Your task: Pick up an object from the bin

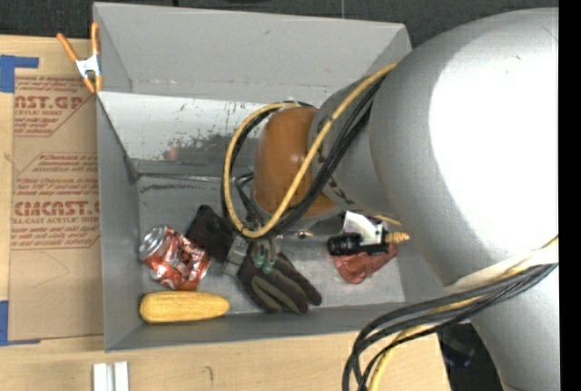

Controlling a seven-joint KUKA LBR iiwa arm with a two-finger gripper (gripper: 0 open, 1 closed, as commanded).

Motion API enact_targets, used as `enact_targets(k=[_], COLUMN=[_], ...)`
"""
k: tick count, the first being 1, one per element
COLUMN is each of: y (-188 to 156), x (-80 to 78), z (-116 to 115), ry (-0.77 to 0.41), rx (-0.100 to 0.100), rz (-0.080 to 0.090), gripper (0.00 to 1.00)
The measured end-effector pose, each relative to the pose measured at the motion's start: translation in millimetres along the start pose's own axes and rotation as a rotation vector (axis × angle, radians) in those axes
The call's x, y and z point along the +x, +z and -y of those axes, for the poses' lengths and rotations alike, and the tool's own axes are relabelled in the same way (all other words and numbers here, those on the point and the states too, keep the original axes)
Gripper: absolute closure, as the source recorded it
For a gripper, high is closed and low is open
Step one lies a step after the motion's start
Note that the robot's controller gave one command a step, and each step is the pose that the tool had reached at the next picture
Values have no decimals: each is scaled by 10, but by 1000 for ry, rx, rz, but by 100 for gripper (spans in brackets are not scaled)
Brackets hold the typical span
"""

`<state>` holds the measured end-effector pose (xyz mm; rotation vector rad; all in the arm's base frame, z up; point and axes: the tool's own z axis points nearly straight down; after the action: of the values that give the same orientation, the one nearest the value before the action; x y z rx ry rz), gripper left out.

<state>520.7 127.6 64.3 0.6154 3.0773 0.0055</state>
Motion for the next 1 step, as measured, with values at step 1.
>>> enact_targets(k=[1], y=[-41], x=[-13], z=[5], ry=[20], rx=[1], rz=[-1], gripper=[100])
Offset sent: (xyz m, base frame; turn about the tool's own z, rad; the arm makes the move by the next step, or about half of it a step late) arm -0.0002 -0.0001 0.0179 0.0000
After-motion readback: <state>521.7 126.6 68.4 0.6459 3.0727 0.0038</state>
